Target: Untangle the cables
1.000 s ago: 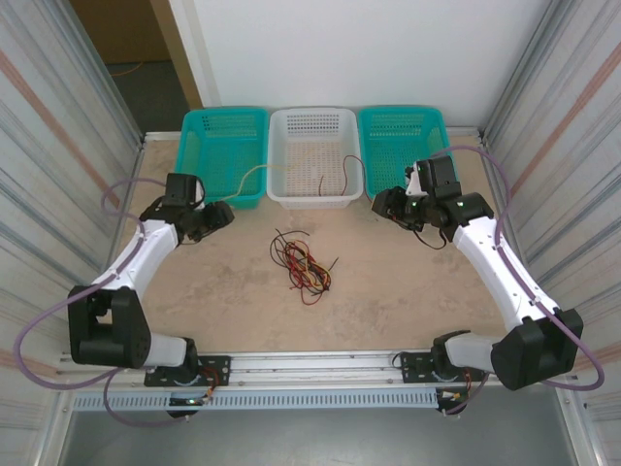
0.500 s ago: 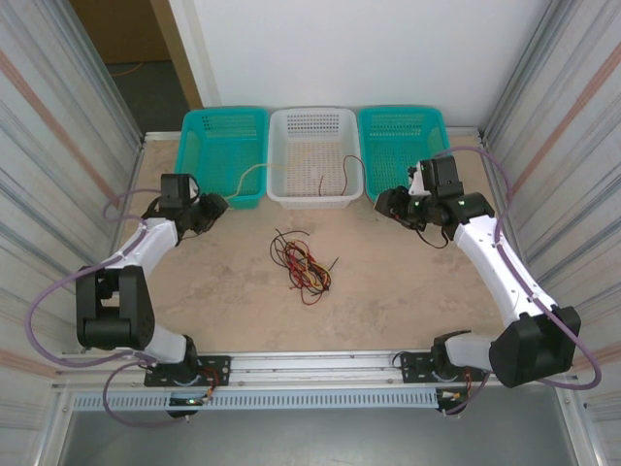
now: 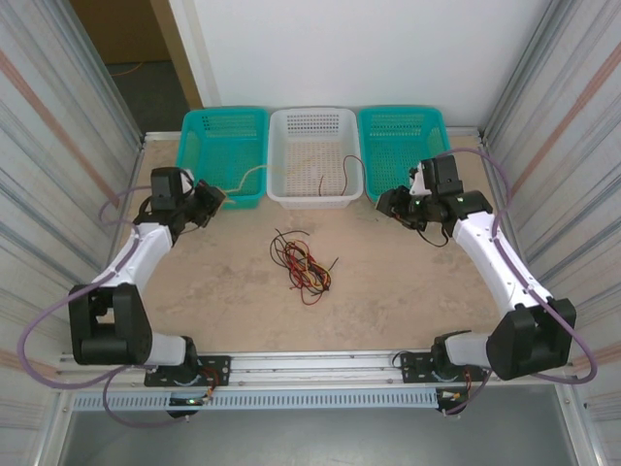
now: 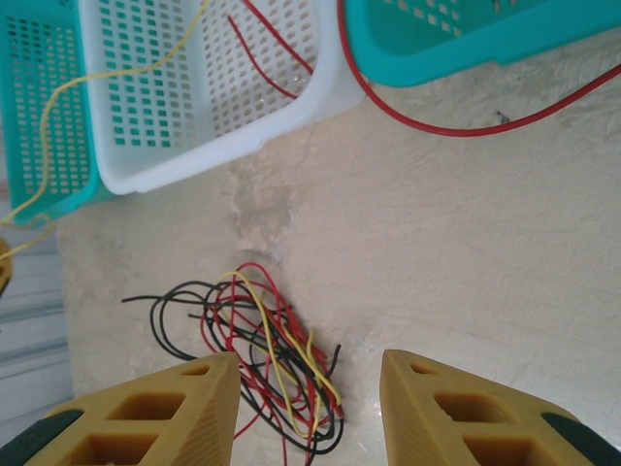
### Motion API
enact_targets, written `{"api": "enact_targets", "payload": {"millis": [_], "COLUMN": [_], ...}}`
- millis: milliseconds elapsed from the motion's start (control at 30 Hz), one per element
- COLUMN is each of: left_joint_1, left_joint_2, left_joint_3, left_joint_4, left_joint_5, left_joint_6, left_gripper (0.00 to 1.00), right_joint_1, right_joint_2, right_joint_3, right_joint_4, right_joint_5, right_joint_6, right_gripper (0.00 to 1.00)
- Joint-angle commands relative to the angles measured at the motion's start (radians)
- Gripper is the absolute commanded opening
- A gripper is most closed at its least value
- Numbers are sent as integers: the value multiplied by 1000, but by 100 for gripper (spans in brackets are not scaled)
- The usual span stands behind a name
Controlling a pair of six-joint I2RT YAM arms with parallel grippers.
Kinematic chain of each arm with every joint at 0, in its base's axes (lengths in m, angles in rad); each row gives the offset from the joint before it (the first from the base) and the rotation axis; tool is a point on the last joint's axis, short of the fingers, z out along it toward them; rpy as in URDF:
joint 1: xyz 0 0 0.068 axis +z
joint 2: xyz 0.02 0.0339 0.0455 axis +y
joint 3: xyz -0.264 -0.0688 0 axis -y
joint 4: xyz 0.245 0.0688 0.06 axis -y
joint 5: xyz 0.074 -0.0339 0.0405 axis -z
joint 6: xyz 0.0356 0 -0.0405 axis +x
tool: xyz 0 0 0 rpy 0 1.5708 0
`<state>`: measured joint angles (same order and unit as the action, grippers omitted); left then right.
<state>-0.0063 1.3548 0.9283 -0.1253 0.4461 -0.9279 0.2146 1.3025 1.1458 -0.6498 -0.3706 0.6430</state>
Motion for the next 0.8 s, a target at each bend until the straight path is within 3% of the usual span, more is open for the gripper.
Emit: {"api": "enact_targets", "payload": {"millis": [0, 300, 433, 600, 633, 700, 767], "left_joint_1": [11, 95, 108, 111, 111, 105, 93], "left_joint_2": [-61, 51, 103, 200, 228, 266, 280], "left_joint_3": [60, 103, 109, 128, 137, 139, 135], "left_joint_4": [44, 391, 409, 395, 392, 401, 389], "left_joint_5": [51, 55, -9, -53, -44, -20, -10], "left_joint_6": [-75, -246, -232, -199, -196, -200, -182], "left_gripper": [0, 0, 0, 0, 9, 41, 59], "right_joint_1": [-10, -27, -65, -139, -144, -133, -100], "right_joint_2": [22, 79, 103, 188, 202, 221, 241], "right_joint_3": [50, 68, 52, 9, -8, -23, 8], "right_joint_4": [9, 47, 71, 167, 210, 259, 240], "right_joint_5": [6, -5, 21, -76, -105, -115, -81], "right_joint_6": [-14, -2, 8, 68, 86, 98, 53], "right_gripper": [42, 41, 42, 49, 50, 52, 52]}}
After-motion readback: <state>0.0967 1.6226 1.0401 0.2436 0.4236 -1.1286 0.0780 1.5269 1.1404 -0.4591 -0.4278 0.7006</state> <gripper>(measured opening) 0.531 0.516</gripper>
